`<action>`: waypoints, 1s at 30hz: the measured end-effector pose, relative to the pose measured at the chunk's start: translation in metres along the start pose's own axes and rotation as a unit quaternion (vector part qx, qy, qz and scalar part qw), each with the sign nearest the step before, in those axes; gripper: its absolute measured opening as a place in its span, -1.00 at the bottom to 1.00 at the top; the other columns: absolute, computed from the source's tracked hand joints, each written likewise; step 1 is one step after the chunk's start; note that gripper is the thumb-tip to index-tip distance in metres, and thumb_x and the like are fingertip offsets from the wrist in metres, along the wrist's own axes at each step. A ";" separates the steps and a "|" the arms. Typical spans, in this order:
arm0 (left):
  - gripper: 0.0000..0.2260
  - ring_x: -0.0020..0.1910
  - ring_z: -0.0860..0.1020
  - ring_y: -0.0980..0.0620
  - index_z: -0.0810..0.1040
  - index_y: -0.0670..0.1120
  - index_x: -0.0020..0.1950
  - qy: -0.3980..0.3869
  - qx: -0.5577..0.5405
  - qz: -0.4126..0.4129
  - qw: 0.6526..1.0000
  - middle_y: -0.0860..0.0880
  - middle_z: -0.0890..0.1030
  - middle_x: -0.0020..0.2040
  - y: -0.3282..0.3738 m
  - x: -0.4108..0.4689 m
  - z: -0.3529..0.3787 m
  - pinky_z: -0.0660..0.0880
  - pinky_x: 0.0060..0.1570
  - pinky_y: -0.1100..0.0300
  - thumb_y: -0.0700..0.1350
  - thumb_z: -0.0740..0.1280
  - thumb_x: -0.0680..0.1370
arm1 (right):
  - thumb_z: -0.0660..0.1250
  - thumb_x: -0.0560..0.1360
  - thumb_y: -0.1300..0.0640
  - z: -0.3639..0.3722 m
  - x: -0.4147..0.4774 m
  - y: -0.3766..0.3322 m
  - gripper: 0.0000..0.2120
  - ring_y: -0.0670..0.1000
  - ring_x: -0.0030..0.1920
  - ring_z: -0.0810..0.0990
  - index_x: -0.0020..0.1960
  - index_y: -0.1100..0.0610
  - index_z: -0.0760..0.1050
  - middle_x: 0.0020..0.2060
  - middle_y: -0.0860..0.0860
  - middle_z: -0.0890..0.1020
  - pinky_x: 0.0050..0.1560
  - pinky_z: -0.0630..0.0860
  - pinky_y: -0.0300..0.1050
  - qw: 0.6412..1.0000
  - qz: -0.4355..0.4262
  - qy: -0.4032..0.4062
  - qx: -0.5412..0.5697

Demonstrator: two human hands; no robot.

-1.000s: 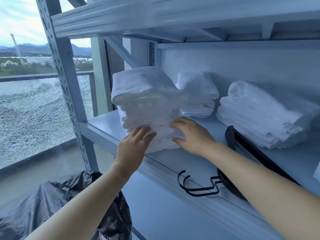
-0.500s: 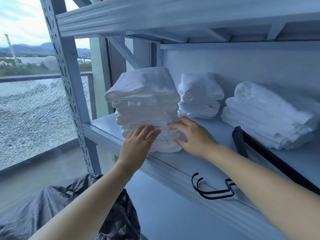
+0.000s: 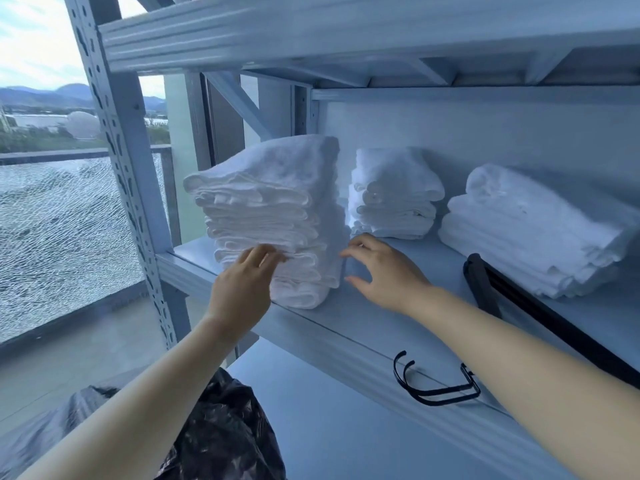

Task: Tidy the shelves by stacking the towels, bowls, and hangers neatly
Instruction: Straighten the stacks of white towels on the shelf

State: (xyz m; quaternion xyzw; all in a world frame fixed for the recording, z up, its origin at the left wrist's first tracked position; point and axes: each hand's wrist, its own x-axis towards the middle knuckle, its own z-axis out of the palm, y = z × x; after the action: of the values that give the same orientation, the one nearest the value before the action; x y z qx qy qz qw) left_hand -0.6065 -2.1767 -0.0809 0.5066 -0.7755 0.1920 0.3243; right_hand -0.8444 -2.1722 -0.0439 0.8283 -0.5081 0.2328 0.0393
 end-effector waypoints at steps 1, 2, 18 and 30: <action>-0.56 0.02 0.58 -0.10 0.58 -0.08 0.11 0.002 -0.009 0.011 1.000 -0.03 0.58 0.09 0.007 0.000 -0.001 0.50 -0.46 0.14 -0.39 0.39 0.28 | 0.32 0.49 0.06 0.001 0.002 0.000 -0.66 -0.03 0.12 0.45 0.25 0.02 0.42 0.17 -0.10 0.40 0.04 0.48 -0.03 1.000 -0.001 -0.003 -0.001; -0.58 0.00 0.59 -0.08 0.59 -0.07 0.12 0.004 -0.015 0.030 0.999 -0.03 0.59 0.08 0.016 0.000 -0.001 0.49 -0.47 0.17 -0.34 0.43 0.29 | 0.32 0.49 0.06 0.002 0.004 0.001 -0.65 -0.02 0.14 0.45 0.26 0.02 0.42 0.18 -0.09 0.41 0.07 0.47 -0.04 1.000 -0.002 -0.006 -0.001; -0.64 -0.12 0.62 -0.06 0.66 -0.06 -0.12 0.010 0.005 0.054 0.998 -0.01 0.63 -0.11 0.035 0.014 0.010 0.52 -0.49 0.17 -0.41 0.49 0.20 | 0.33 0.49 0.07 0.008 0.048 0.032 -0.42 0.04 0.34 0.33 0.45 0.06 0.20 0.42 -0.01 0.24 0.20 0.35 -0.13 0.994 -0.100 -0.045 -0.027; -0.76 0.04 0.58 -0.05 0.62 -0.02 0.04 -0.024 0.046 0.046 0.998 -0.01 0.58 0.09 0.007 0.009 -0.013 0.56 -0.45 0.09 -0.21 0.39 0.40 | 0.37 0.47 0.10 0.019 0.072 0.022 -0.35 0.02 0.40 0.22 0.47 0.03 0.15 0.46 -0.04 0.10 0.18 0.45 0.01 0.986 -0.160 -0.035 -0.022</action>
State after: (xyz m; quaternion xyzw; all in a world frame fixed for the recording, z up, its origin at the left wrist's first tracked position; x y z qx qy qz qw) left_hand -0.6111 -2.1715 -0.0656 0.4887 -0.7962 0.2298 0.2729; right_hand -0.8295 -2.2473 -0.0341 0.9056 -0.3747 0.1834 0.0764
